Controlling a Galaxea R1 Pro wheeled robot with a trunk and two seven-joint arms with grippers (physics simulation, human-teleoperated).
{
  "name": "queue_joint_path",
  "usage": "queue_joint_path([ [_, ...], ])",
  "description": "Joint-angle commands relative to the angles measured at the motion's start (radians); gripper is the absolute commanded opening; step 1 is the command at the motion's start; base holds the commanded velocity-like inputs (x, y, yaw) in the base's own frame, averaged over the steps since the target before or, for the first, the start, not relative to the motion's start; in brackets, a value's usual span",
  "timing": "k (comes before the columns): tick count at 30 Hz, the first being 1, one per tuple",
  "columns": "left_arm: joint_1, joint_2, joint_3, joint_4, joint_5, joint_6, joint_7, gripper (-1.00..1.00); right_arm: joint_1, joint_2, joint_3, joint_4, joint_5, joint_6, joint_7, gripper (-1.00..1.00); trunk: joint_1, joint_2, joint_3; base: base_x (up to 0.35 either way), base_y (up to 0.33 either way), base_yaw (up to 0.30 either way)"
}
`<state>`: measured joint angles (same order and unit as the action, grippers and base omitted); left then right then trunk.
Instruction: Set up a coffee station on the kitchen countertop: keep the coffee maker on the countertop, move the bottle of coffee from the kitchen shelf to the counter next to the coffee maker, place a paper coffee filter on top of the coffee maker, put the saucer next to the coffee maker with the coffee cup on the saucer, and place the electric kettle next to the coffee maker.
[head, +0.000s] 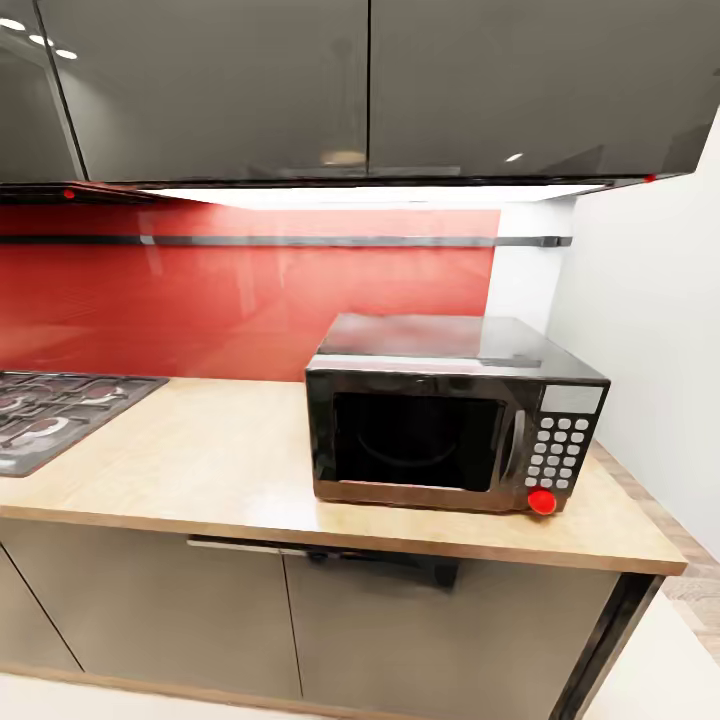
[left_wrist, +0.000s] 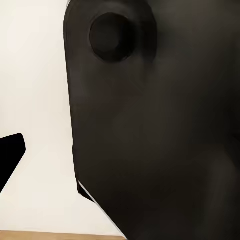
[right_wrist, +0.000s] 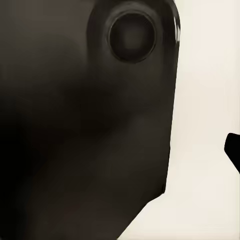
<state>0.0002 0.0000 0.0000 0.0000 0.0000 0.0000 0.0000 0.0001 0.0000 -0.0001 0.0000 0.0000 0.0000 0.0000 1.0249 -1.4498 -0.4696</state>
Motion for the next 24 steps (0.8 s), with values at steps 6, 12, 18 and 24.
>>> queue_joint_path([
  [6, 0.002, 0.000, 0.004, -0.021, 0.004, -0.005, -0.002, 1.00, -0.014, 0.034, 0.003, -0.034, 0.001, -0.027, 0.001, 1.00, 0.000, 0.000, 0.000, 0.000, 0.000, 0.000],
  [12, 0.003, -0.001, 0.000, -0.020, 0.002, -0.005, -0.002, 1.00, -0.014, 0.037, 0.001, -0.044, 0.000, -0.012, -0.003, 1.00, 0.000, 0.000, 0.000, 0.000, 0.000, 0.000],
  [18, 0.003, 0.000, -0.003, -0.020, -0.001, -0.005, -0.002, 1.00, -0.014, 0.033, -0.001, -0.077, 0.000, -0.018, -0.003, 1.00, 0.000, 0.000, 0.000, 0.000, 0.000, 0.159],
  [24, 0.003, -0.002, -0.006, -0.020, -0.001, -0.004, -0.007, 1.00, -0.014, 0.029, 0.000, -0.082, 0.000, -0.049, -0.003, 1.00, 0.000, 0.000, 0.000, 0.000, 0.000, 0.263],
])
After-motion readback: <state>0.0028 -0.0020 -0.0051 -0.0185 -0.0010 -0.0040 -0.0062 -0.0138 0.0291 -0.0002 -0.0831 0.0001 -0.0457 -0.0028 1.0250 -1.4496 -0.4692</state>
